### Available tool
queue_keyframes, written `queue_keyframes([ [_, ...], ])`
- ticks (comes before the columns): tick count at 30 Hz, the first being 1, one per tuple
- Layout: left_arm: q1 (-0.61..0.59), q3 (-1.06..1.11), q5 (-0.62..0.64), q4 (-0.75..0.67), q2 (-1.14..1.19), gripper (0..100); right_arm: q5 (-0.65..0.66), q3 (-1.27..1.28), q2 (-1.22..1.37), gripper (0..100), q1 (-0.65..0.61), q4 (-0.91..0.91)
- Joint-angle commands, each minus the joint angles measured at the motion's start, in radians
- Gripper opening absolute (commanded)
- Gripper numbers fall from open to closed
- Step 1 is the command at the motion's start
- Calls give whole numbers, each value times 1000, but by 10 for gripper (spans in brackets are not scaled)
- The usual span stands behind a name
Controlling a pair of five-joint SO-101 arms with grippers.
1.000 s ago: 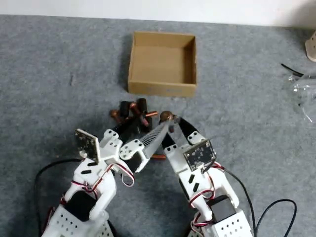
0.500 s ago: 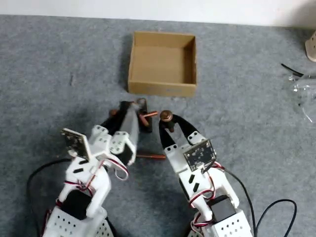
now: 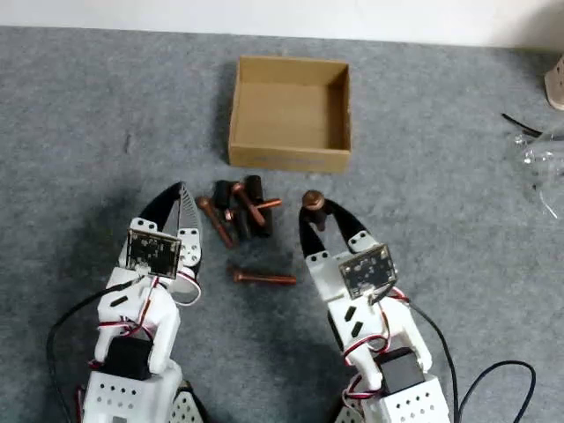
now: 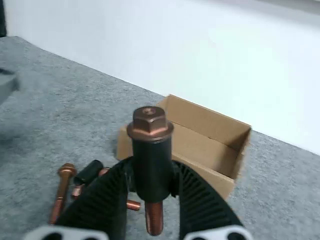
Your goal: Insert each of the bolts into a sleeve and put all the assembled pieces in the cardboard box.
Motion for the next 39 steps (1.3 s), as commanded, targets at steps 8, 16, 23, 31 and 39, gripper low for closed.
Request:
queue_keyframes([
  [8, -21, 22, -15, 9, 12, 7, -12, 90, -12, 4, 10, 176],
  [16, -21, 22, -34, 11, 12, 7, -5, 90, -12, 4, 12, 162],
  [23, -21, 27, -34, -74, 154, 7, -3, 90, -12, 5, 13, 162],
  [31, -22, -5, -34, -299, 438, 7, 52, 33, 22, 7, 36, 163],
  [39, -59, -62, -29, -342, 567, 7, 60, -331, 473, 7, 41, 68],
])
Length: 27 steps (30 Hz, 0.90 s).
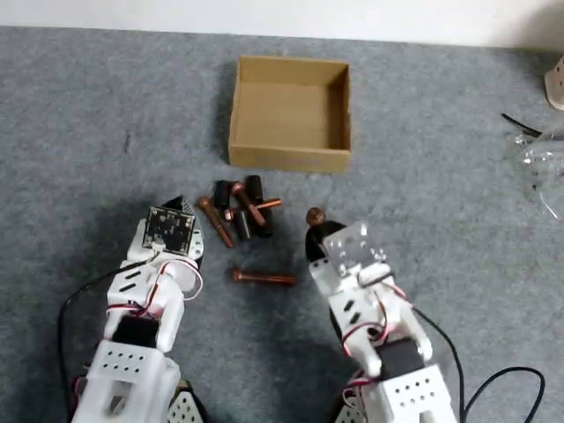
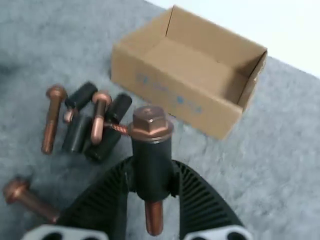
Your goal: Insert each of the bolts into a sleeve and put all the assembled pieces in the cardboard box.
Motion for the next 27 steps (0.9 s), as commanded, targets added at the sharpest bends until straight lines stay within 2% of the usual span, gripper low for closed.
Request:
queue_keyframes([
  [1, -16, -58, 0, -58, 59, 7, 12, -263, 271, 7, 15, -81],
  [7, -21, -67, -3, -66, 84, 7, 12, -711, 843, 7, 21, -114],
  [13, -33, -62, 0, -100, 91, 7, -26, -1176, 1320, 7, 116, -70],
  [19, -33, -58, 0, -109, 91, 7, -103, -1607, 1675, 9, 166, 130],
  [27, -27, -58, 0, -109, 91, 7, -107, -1917, 2022, 9, 131, 239],
])
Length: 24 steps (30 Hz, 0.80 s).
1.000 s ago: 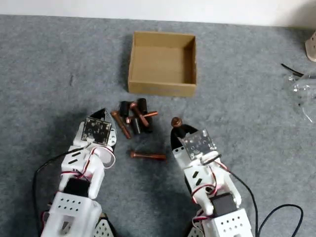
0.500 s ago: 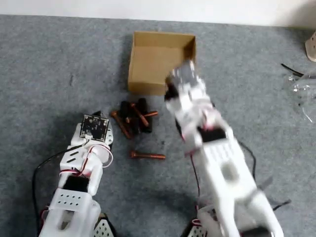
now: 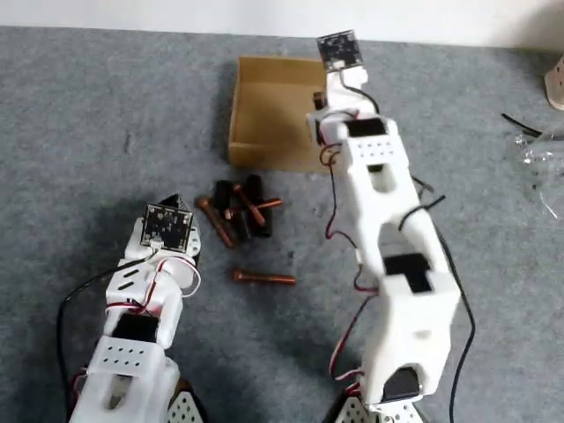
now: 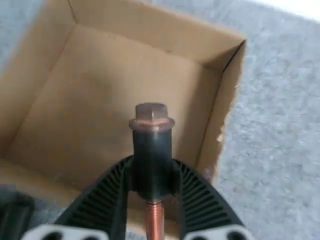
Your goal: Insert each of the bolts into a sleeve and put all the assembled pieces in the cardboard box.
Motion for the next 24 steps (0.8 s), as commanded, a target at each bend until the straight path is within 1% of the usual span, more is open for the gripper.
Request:
queue_keyframes([
  [1, 1, -50, 0, -23, 4, 7, -11, -151, 61, 9, -25, 15],
  [6, 1, -50, 0, -23, 4, 7, -11, -220, 108, 9, -33, 47],
  [24, 1, -50, 0, -23, 4, 7, -12, -231, 211, 11, -30, 44],
])
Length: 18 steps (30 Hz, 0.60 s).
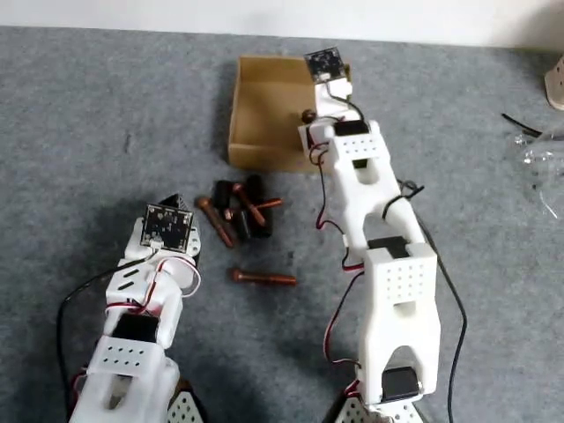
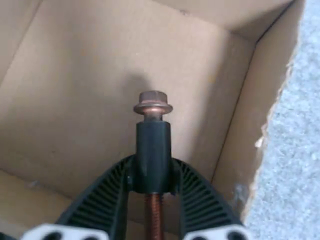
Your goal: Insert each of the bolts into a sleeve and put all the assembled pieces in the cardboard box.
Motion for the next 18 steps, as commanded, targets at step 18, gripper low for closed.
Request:
queue_keyframes([
  [18, 1, -50, 0, -23, 4, 7, -26, -45, -107, 300, -12, 160],
])
